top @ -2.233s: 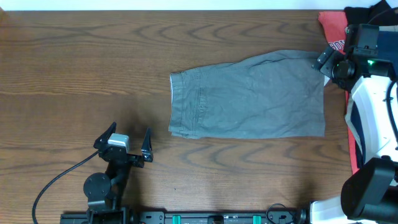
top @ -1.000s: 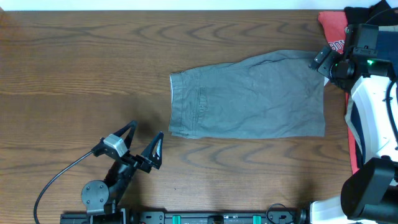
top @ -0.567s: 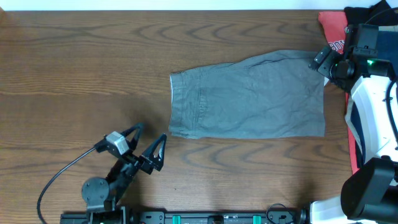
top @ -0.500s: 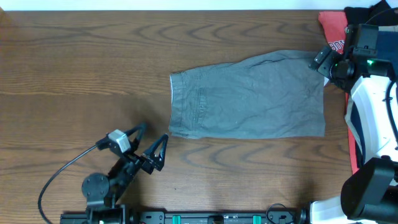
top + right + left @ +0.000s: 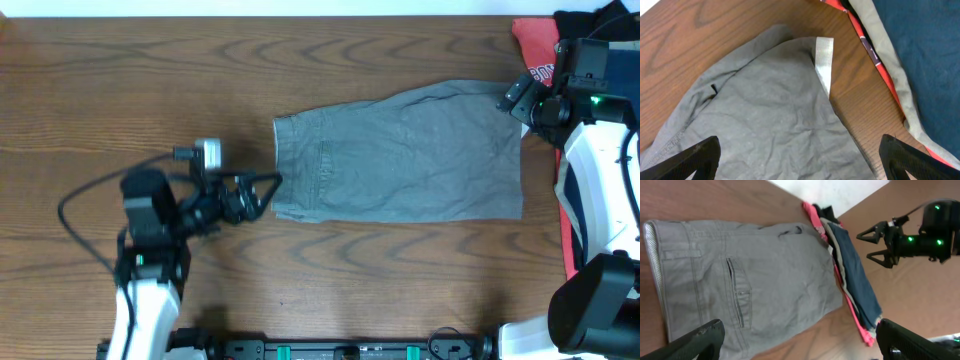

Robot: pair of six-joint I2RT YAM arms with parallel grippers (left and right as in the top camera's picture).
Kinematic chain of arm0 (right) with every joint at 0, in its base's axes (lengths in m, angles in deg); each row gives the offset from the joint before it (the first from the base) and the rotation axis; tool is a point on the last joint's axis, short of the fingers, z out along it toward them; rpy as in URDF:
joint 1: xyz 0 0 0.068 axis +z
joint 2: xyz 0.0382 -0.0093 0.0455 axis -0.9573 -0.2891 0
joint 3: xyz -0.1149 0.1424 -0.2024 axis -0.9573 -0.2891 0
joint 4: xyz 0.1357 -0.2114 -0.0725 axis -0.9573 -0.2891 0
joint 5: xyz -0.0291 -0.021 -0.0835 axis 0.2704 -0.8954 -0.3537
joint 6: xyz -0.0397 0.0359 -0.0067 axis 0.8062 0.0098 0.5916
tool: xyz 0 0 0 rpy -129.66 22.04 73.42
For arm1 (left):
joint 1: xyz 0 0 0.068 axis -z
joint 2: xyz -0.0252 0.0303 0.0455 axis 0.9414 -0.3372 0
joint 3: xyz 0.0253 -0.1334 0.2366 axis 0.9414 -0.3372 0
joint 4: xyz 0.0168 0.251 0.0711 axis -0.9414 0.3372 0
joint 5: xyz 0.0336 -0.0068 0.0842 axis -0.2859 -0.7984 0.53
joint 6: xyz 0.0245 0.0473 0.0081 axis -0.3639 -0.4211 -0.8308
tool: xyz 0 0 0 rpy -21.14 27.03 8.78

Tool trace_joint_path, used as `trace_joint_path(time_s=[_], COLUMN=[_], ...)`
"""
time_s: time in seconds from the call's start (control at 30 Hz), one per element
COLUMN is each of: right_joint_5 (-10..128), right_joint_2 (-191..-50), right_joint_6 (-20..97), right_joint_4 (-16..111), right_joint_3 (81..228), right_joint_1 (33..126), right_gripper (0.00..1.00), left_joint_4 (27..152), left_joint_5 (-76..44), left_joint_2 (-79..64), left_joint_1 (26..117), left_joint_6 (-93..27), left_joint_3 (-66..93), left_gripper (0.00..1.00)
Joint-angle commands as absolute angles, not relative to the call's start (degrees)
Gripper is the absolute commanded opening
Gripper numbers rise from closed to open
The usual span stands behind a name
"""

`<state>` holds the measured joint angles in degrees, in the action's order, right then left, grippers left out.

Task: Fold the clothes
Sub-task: 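Reach the left gripper to the pants' left leg end and grasp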

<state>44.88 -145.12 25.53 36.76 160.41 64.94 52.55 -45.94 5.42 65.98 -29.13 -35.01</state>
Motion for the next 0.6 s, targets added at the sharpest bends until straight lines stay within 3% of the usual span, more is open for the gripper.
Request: trace_joint_path(time_s=[0.0,0.23,0.43,0.57], right_joint_5=[44.8,44.8,44.8,44.8], right_joint_2=[-144.4,-144.4,-144.4,-144.4], right_joint_6=[25.9,25.9,25.9,25.9], right_joint_4=[36.7,36.7,36.7,36.7], right_joint_3=[161.3,161.3,161.3,161.3], right_joint_1=[65.0,65.0,65.0,65.0], right_gripper=[0.99,0.99,0.99,0.99], left_joint_4=[51.1,42.3,42.8,48.0], left_joint_5=[-50.6,-49.7,-38.6,-32.1], left_joint_2=[-1.5,-8.0,-8.1,-10.2], left_joint_1=[65.8,65.8,65.8,66.6], left_joint_6=[-28.8,-21.4,-19.6,-24.7], left_joint_3=[-31.1,-30.9,-29.7,-26.6], left_gripper=[0.98,0.98,0.98,0.98])
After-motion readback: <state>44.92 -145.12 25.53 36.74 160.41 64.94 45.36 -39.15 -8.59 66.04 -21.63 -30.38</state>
